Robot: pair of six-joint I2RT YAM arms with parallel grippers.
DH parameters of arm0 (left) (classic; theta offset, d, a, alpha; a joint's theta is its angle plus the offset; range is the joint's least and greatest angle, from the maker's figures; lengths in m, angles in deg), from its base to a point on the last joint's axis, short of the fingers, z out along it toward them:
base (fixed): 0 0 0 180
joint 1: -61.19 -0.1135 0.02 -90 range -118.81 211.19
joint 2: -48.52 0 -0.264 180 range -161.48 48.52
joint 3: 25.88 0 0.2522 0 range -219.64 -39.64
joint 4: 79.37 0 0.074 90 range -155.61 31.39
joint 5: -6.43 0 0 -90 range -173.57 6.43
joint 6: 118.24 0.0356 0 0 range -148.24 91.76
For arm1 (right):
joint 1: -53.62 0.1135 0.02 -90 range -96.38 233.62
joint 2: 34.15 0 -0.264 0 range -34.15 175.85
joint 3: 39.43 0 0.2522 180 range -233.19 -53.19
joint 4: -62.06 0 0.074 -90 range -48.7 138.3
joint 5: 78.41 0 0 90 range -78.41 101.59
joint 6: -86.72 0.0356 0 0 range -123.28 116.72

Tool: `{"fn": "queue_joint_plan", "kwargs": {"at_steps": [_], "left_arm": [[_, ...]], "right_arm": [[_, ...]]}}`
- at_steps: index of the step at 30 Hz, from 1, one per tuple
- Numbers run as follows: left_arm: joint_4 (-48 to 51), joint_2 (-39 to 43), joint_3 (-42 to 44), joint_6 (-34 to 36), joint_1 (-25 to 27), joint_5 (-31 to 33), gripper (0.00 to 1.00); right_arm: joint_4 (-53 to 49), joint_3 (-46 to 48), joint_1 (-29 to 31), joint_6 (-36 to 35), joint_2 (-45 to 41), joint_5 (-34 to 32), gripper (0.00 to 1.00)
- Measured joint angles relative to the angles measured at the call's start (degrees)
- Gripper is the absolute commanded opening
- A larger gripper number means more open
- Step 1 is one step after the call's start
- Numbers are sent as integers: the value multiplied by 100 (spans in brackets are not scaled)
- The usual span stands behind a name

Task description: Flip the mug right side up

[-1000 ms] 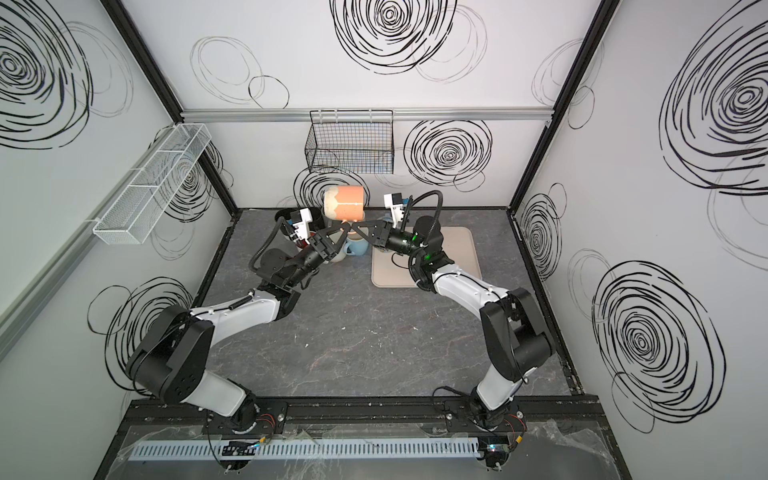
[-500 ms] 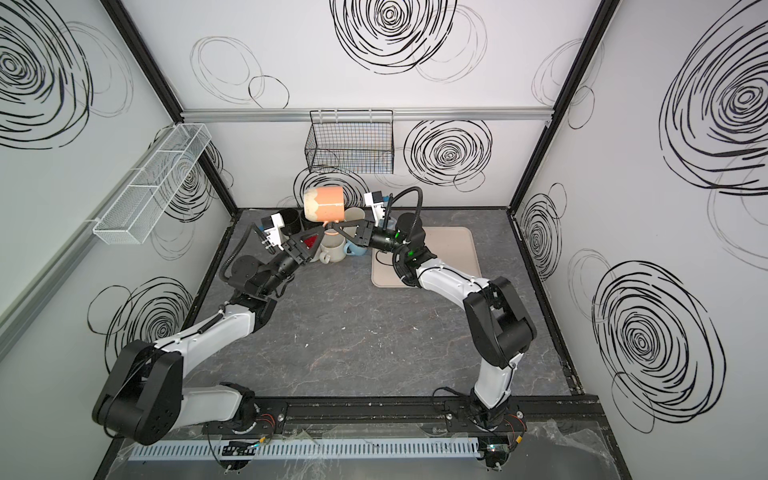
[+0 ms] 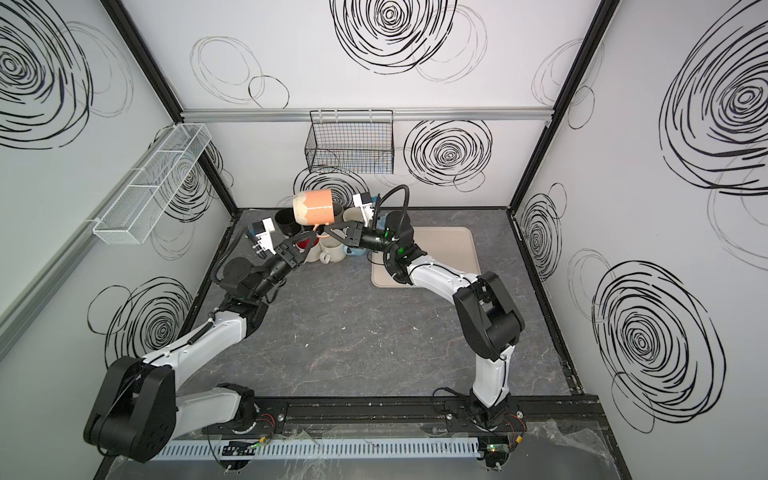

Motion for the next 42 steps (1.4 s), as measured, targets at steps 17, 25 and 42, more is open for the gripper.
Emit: {"fn": "queue_joint_plan", "kwargs": {"at_steps": [17,25,42], "left_arm": [[-192,-155,20,-111,-17,-74,44],[-131,-302,22,-149,-22,-120,28],[-752,-678,31,-625,-4,-107,0]], "right_arm": [[-293,-74,42,-103,33,-9,0],[-599,-83,87,-407,31,-7,0],[-619,-146,72,-428,44,-9,23]]}}
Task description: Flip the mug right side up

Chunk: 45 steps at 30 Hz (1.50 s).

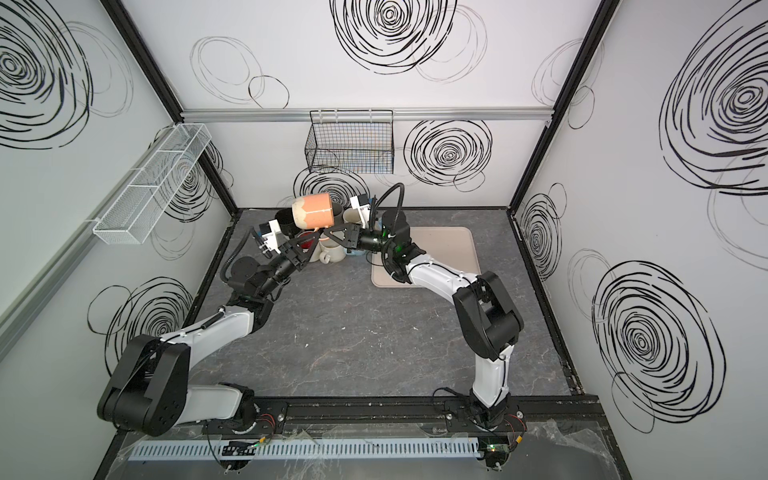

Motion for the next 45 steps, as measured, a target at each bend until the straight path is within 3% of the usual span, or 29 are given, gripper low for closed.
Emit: {"fn": "queue_joint_plan", "kwargs": {"at_steps": [9,13,18,21,23,28,33,39,45], "left_arm": [[-116,0,57,-57,120,-48,0],[-140,0,74,-66,109,-13,0],[-184,37,160,-90,57,-26,0],[-79,149,216,-59,2,-55,30],[111,302,236,92,-59,-94,39],[1373,1102,247,767,-501,-203,48],[3512,2350,63,2037,-1266,28,52],[5788,3484,-103,3217,-2162,765,55],[6883,3746,-9,3436,-2957,859,56]], "right_arm": [[72,-133,46,103,109,22,32],[70,-181,50,129,142,42,13],[52,-188,79,129,166,48,0],[9,-188,101,94,170,39,0],[-107,-212,122,37,170,7,0],[-1058,-562,319,-422,177,-297,0],[-2817,-1397,654,-1292,450,-1314,0],[-4588,-2881,1189,-2264,1578,-2680,0],[-5547,-4535,1775,-2957,3161,-3519,0]]}}
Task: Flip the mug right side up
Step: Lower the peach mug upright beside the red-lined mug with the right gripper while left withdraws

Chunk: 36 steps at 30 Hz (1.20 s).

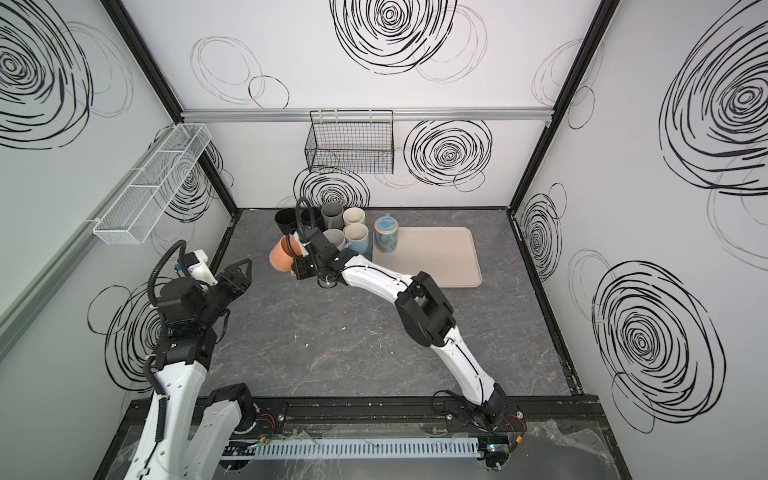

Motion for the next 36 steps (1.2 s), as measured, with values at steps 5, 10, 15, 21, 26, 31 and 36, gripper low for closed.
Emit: {"fn": "queue_joint_plan", "kwargs": {"at_steps": [5,10,15,21,26,31,36], "left_arm": [[367,-68,278,-15,-483,-136,57],[415,-146,533,-96,-636,-216,58],[315,-363,804,-199,-745,-247,61],[-55,-1064,846,-313,-892,-389,60],[-518,-1604,879,-461,-946,-531,60],[-894,-2020,887,-568,-979,-588,60],[-1108,-2347,887,-621,-1088,-645,60]], "right_arm": [[-505,-1338,286,-400,1137,-426,0],[-597,-1506,437,-774,1244,-872,0],[-614,-1565,490,-901,1250,-1086,0],[-695,-1565,494,-973,1255,-1307,8],[-743,-1565,490,-1005,1268,-1375,20],[-693,-1574,490,-1010,1287,-1357,28],[-389,-1700,490,-986,1287,-1191,35]]}}
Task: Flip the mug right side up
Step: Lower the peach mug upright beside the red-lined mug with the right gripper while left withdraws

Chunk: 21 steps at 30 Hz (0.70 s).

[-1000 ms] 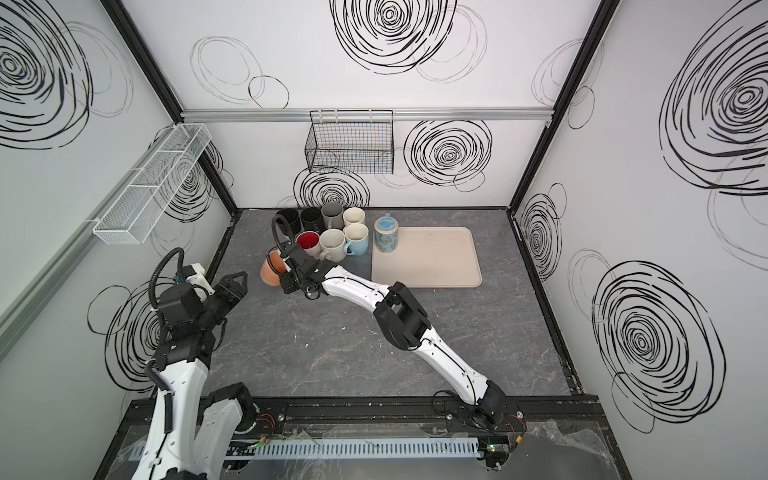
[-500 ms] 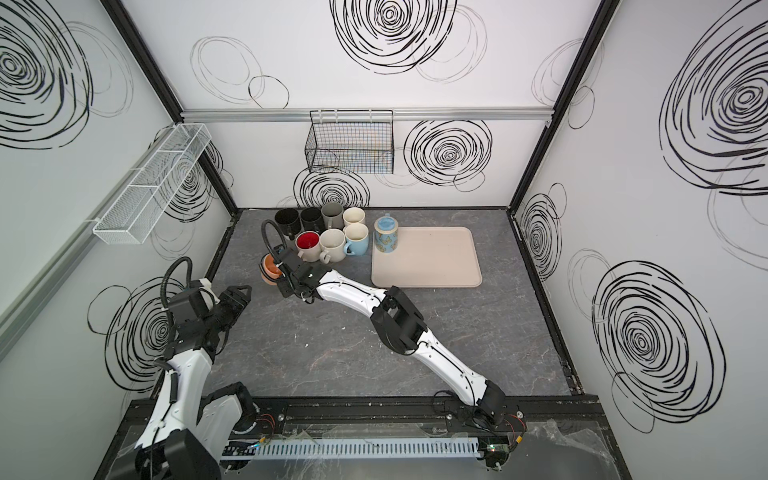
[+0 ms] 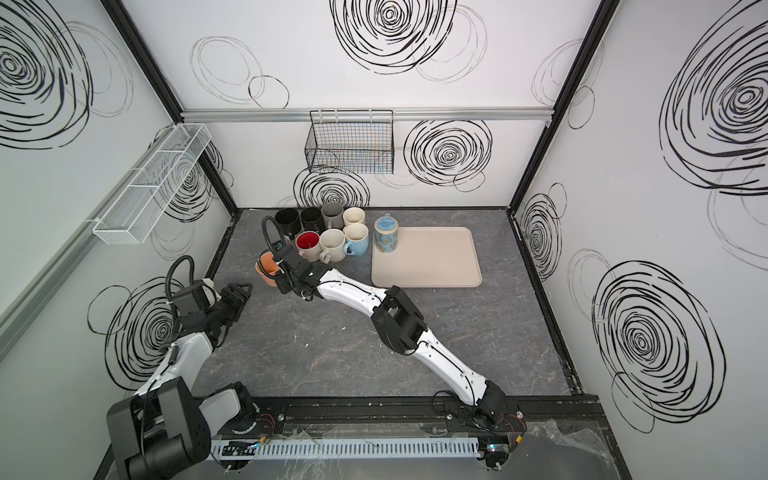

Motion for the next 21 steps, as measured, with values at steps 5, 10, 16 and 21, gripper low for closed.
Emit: {"fn": "queue_joint_plan", "kwargs": {"at_steps": [5,10,16,21], "left_arm": [[-133,-197,0,-9,-240,-37,60],[-275,-494,0,-17,-501,-105,53],[-745,-1099,101,-251,-424,-282,46],[-1241,-1587,129,-616,-2,-271,46]], "right_arm": [[90,-9,4,28,0,175,39],[122,-7,-7,129,-4,459,48],[315,442,-28,247,-341,715,52],[415,848,-138,319,-966,863,53]]}}
